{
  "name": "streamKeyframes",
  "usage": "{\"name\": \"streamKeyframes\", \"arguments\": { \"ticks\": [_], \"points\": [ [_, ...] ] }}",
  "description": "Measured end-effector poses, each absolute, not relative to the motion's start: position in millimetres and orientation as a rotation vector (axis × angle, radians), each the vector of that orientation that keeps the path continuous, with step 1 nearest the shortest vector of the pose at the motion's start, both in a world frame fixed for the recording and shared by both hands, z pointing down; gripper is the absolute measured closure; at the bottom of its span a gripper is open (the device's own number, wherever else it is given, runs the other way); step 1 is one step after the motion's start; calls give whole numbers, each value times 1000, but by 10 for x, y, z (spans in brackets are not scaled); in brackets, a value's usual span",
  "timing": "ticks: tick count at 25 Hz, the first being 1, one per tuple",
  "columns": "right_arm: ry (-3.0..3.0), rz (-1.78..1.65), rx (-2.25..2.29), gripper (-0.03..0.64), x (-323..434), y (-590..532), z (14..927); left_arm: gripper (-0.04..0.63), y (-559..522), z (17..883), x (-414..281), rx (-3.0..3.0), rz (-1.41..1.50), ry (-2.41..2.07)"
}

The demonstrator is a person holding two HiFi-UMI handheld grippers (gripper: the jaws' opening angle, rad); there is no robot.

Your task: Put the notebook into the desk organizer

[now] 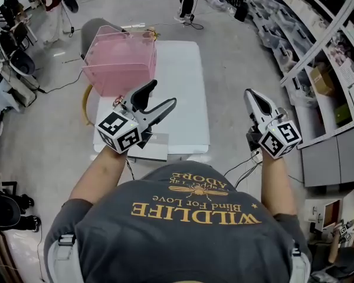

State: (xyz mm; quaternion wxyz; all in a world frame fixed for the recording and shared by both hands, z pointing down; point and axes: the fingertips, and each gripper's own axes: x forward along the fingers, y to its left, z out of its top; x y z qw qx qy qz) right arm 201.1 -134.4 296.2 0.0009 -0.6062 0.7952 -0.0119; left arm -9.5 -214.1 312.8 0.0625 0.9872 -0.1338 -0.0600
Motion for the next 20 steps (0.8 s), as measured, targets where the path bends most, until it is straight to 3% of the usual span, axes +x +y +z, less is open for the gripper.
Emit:
{"name": "streamKeyframes", "arguments": {
  "ticks": [7,20],
  "points": [
    [2541,-92,-1898,617,1933,-1861,3034,255,-2596,3300,-126,2937,-159,-399],
    [2734,-162,-1527,617,2662,-2433,3358,256,-2625,3665,353,2832,-109,-813]
  ]
}}
